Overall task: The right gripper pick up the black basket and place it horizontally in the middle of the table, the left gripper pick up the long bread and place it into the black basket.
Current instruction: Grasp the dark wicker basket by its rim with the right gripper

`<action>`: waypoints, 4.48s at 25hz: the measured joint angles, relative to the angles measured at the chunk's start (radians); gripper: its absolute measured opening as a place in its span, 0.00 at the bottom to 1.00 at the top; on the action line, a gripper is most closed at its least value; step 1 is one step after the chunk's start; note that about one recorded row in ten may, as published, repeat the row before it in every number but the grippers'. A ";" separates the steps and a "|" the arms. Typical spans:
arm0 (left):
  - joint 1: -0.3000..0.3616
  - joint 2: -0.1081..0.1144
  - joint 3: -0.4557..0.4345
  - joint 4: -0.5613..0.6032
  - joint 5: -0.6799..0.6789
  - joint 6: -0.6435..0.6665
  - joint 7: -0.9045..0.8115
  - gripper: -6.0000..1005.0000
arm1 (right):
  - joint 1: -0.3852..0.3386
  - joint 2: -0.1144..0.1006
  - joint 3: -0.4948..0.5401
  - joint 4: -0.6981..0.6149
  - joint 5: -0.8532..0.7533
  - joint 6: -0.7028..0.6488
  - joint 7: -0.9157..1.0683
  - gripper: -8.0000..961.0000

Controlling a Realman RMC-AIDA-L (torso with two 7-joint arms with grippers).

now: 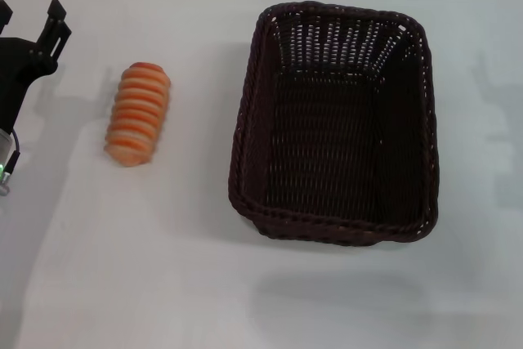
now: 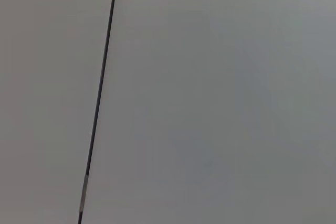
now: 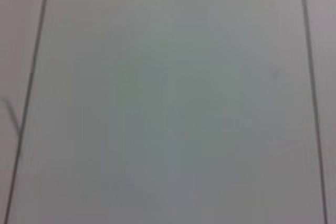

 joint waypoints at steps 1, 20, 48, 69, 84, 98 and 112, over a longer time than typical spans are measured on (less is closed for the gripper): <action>0.000 0.000 0.000 0.000 0.000 0.000 0.000 0.77 | -0.002 0.000 0.003 -0.003 -0.004 -0.007 -0.006 0.87; -0.006 0.000 0.001 0.000 0.000 0.001 0.000 0.77 | 0.093 0.012 0.010 -0.352 0.903 -0.125 -1.405 0.87; 0.004 0.000 -0.003 0.005 0.000 0.003 -0.001 0.77 | -0.008 0.006 0.296 -0.502 1.224 -0.914 -0.981 0.87; -0.009 0.000 -0.008 0.024 0.000 0.000 -0.001 0.77 | 0.017 0.007 0.212 -0.513 0.694 -0.690 -0.691 0.87; -0.010 0.000 -0.008 0.023 -0.003 0.000 -0.001 0.77 | 0.058 0.013 0.007 -0.459 0.760 -0.051 -1.195 0.87; -0.015 0.001 -0.001 0.026 -0.003 -0.003 -0.001 0.77 | 0.228 0.012 -0.054 -0.301 1.200 0.258 -1.941 0.88; -0.011 0.002 -0.001 0.020 -0.003 -0.003 -0.002 0.77 | 0.259 0.007 0.262 -0.536 1.779 0.142 -2.066 0.87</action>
